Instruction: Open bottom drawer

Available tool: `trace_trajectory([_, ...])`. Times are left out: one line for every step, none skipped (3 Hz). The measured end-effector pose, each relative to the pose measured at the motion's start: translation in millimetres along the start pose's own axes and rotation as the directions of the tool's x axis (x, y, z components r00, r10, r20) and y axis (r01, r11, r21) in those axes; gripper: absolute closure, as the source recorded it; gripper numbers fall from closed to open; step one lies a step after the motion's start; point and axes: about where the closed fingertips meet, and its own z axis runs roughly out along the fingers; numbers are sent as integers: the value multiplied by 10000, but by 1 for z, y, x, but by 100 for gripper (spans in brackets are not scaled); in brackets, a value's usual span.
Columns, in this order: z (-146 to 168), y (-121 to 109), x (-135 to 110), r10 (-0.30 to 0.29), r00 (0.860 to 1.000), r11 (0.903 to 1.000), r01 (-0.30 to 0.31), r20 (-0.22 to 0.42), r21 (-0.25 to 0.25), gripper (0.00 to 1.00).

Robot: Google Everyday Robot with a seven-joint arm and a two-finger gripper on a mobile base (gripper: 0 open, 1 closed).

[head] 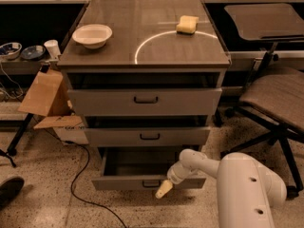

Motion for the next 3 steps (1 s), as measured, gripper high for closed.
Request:
trace_trajectory([-2, 4, 14, 209, 9998, 9998, -209, -71, 40, 0])
trace_trajectory([-17, 0, 68, 1091, 9938, 9927, -1079, -194, 534, 0])
trace_trajectory([-20, 1, 66, 1091, 9938, 9927, -1079, -194, 534, 0])
